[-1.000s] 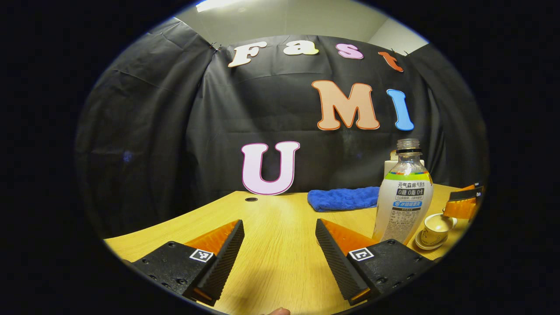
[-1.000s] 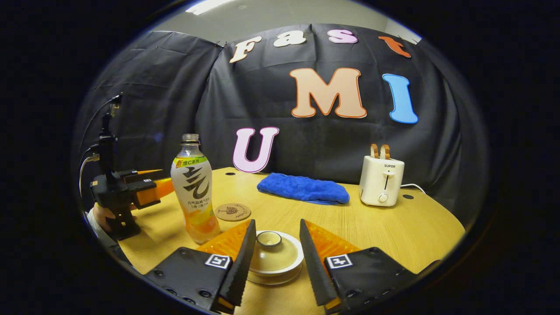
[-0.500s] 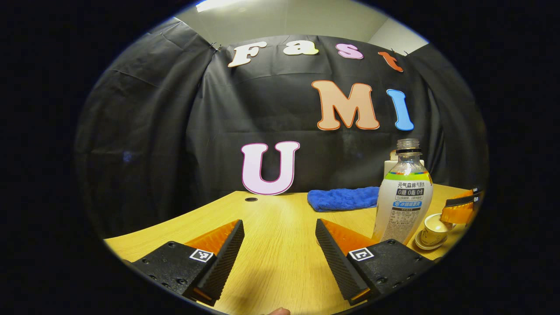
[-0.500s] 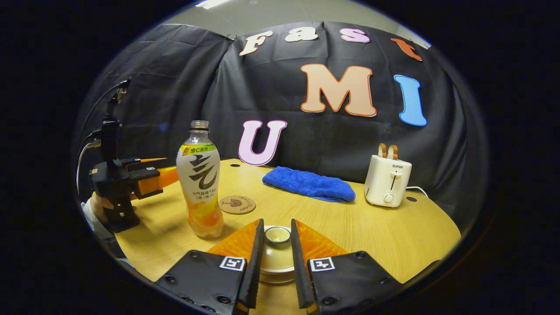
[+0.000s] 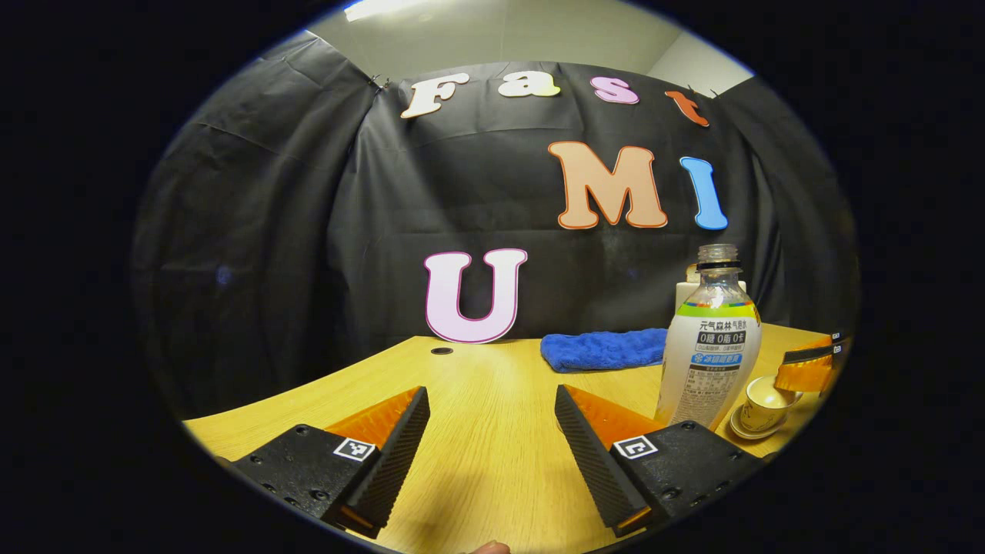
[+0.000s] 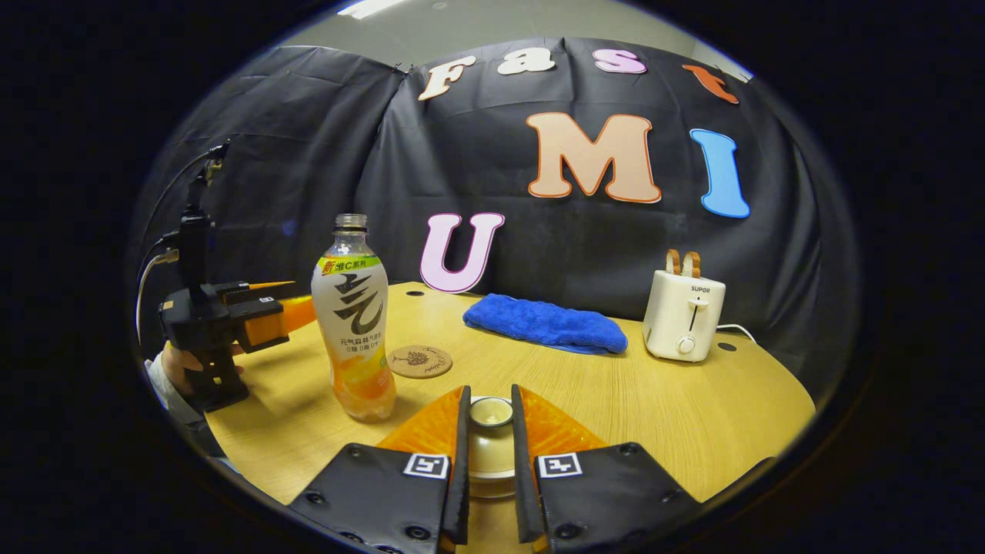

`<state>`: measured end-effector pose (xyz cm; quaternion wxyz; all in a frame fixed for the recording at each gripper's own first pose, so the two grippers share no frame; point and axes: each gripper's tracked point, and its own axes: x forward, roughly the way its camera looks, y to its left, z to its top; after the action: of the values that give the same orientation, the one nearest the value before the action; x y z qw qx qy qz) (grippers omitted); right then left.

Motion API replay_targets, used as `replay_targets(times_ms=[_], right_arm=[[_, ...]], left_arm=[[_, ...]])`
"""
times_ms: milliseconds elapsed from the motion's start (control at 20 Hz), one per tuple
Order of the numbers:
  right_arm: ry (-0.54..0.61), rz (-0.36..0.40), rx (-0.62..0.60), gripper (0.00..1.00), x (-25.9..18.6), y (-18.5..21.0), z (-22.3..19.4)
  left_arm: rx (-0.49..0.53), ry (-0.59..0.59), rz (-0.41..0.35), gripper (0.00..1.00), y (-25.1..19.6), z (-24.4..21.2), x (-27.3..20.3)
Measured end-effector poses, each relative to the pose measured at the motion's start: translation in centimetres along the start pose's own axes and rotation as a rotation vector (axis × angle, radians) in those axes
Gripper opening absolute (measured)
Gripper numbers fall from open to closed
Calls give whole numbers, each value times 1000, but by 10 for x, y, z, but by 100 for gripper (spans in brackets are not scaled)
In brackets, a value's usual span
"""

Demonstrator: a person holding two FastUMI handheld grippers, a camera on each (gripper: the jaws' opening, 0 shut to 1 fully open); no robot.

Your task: Open the teacup lid with one hand, grasp the water bottle and pour water into the teacup with the other hand; after pouring, place the water bottle on the coaster and then close the teacup lid.

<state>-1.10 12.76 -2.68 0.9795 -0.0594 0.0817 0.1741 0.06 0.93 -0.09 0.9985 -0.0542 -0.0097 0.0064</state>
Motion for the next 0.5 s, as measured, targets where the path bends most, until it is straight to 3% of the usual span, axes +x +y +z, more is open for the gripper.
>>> replay_targets(times_ms=[500], right_arm=[[-62,-68,64,27,-16,-29,18]], left_arm=[[2,1,7,96,2,0,0]])
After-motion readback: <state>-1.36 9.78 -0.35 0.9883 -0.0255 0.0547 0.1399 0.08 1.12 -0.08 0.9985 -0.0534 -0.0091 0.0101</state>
